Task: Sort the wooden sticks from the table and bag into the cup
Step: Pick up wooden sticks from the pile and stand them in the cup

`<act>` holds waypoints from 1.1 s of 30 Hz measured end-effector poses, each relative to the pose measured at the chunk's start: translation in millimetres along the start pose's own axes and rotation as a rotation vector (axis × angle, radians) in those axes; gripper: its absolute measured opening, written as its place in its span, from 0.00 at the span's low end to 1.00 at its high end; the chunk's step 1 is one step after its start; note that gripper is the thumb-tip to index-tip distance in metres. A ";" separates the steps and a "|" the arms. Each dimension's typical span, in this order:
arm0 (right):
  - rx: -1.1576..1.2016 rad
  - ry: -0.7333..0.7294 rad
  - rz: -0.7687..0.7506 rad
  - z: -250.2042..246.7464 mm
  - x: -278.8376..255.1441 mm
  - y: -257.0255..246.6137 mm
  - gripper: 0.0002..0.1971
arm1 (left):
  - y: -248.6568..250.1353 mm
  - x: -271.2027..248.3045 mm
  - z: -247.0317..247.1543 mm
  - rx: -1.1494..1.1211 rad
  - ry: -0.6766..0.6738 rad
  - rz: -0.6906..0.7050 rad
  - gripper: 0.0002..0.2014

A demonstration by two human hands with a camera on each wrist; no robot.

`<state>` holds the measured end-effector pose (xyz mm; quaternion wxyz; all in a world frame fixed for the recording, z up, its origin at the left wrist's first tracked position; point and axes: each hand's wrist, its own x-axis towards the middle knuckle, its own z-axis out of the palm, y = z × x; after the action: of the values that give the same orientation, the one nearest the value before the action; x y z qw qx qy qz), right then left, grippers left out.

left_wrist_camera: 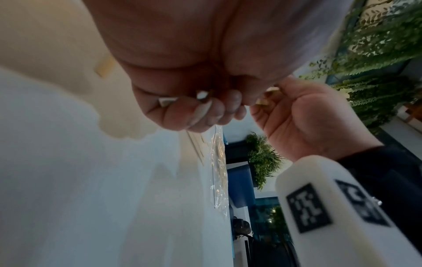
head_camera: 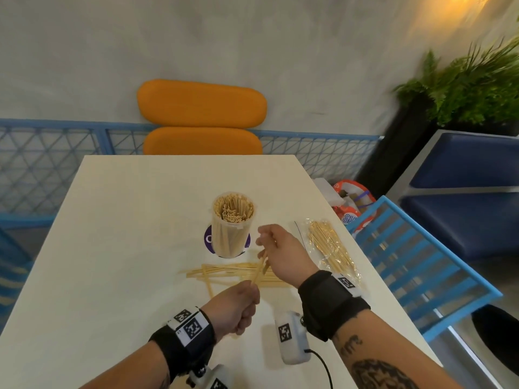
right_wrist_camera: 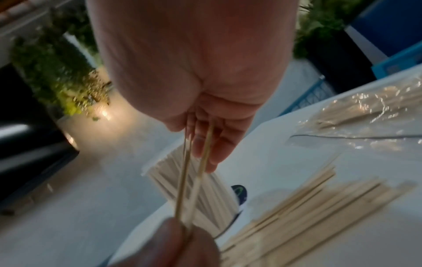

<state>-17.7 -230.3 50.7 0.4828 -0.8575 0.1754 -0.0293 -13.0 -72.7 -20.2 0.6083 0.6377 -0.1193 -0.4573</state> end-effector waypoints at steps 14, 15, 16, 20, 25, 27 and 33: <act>-0.116 -0.100 0.045 -5.2 18.9 38.1 0.17 | 0.4 15.4 -7.9 -0.157 0.159 -0.020 0.06; -0.332 -0.097 0.042 -2.5 24.2 46.3 0.18 | -0.4 15.8 -12.4 -0.212 0.199 -0.017 0.07; -0.538 -0.124 0.040 1.5 27.7 54.2 0.18 | -0.9 15.1 -16.5 -0.258 0.231 -0.019 0.07; -0.976 -0.238 -0.007 18.8 29.5 73.6 0.12 | -4.4 7.8 -27.4 -0.373 0.298 -0.041 0.09; -0.979 -0.202 -0.041 23.0 13.1 74.9 0.12 | -10.2 1.6 -32.5 -0.429 0.370 -0.028 0.08; -0.981 -0.207 -0.050 25.2 1.4 72.0 0.11 | -11.7 -1.6 -32.9 -0.438 0.394 -0.023 0.09; -0.566 -0.164 0.117 15.5 -17.2 56.8 0.08 | -5.4 -7.6 -22.3 -0.469 0.355 -0.043 0.10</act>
<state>-46.0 -238.8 -3.1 0.2382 -0.9459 0.1861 0.1178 -3.2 -51.2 -25.1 0.7406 0.5521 0.1114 -0.3663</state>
